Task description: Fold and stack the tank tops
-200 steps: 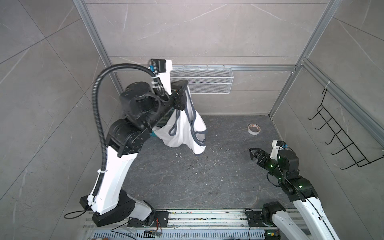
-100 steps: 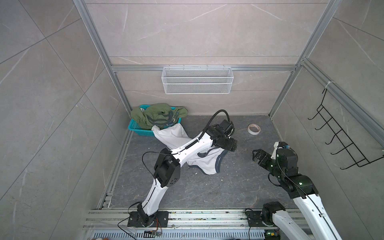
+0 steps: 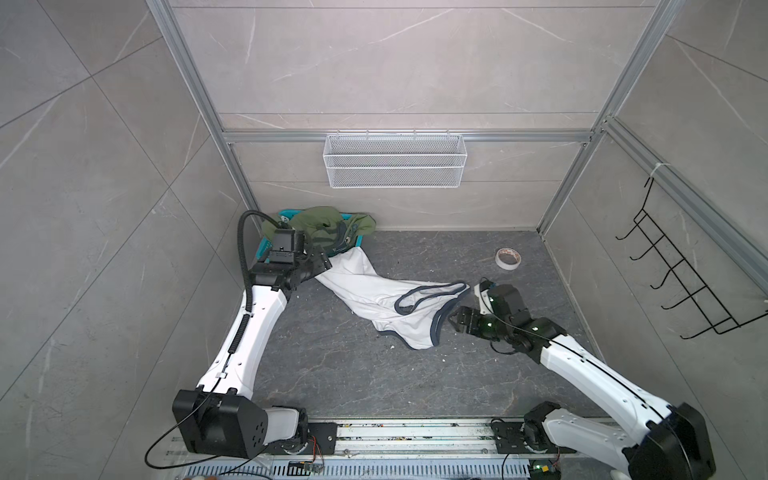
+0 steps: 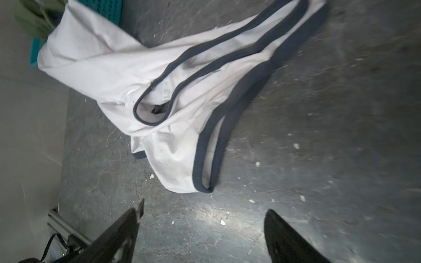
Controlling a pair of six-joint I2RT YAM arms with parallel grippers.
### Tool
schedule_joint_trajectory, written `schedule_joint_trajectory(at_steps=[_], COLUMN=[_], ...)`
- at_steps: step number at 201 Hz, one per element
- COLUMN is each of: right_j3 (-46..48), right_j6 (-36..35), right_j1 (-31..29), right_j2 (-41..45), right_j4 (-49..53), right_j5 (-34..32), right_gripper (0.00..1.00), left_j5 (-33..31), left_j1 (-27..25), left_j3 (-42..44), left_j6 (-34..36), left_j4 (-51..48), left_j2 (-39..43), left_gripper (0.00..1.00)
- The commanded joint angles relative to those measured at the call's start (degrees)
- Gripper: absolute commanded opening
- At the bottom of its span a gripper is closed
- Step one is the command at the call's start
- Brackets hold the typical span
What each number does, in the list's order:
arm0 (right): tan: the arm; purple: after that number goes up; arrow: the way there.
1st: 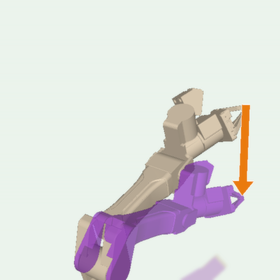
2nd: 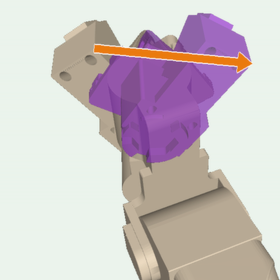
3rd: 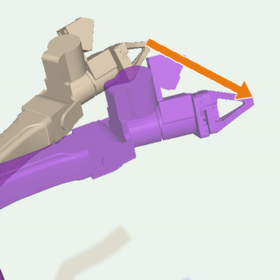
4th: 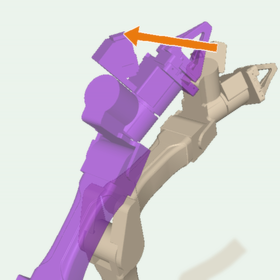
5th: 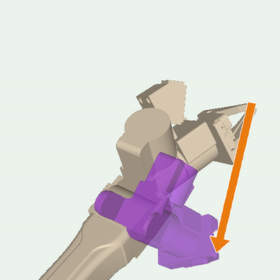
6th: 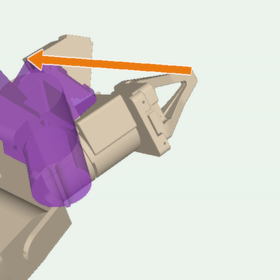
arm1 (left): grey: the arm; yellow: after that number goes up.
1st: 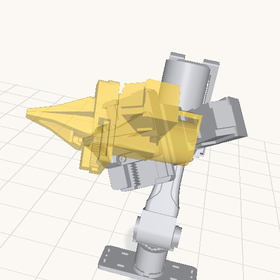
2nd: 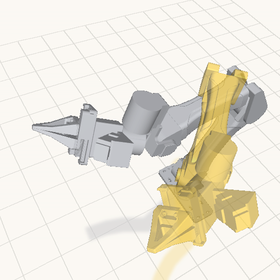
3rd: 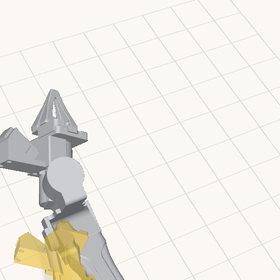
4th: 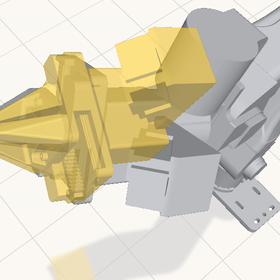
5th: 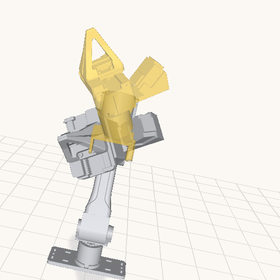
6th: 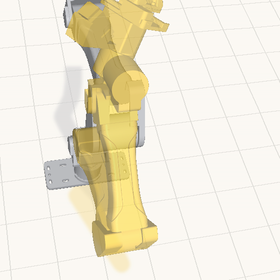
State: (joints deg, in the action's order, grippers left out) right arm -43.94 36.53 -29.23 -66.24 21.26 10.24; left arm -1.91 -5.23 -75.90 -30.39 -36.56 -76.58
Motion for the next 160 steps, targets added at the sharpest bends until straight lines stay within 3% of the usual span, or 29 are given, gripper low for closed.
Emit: schedule_joint_trajectory(at_steps=[1,23,76,126,160], right_j3=[-3.50,-6.94,-13.87,-15.47,-14.94], right_j6=[3.13,3.57,2.98,2.30,2.31], right_j1=[-3.31,-5.92,-9.67,-10.84,-10.89], right_j2=[-5.66,-12.80,-23.54,-26.90,-26.47], right_j4=[-6.88,-8.81,-9.14,-9.05,-8.36], right_j5=[-2.04,-2.81,-4.22,-4.97,-6.00], right_gripper=[0.84,0.82,0.77,0.75,0.75], left_j5=[6.23,9.47,9.17,10.59,8.21], left_j1=[4.69,6.28,6.47,6.46,6.39], left_j3=[0.67,-3.20,-9.94,-14.30,-14.59], left_j6=[-1.12,-0.86,-1.17,0.02,-0.84], left_j4=[7.11,7.65,9.22,9.29,6.82], left_j2=[-4.75,-12.15,-23.66,-30.00,-30.87], left_gripper=[0.78,0.75,0.63,0.43,0.45])
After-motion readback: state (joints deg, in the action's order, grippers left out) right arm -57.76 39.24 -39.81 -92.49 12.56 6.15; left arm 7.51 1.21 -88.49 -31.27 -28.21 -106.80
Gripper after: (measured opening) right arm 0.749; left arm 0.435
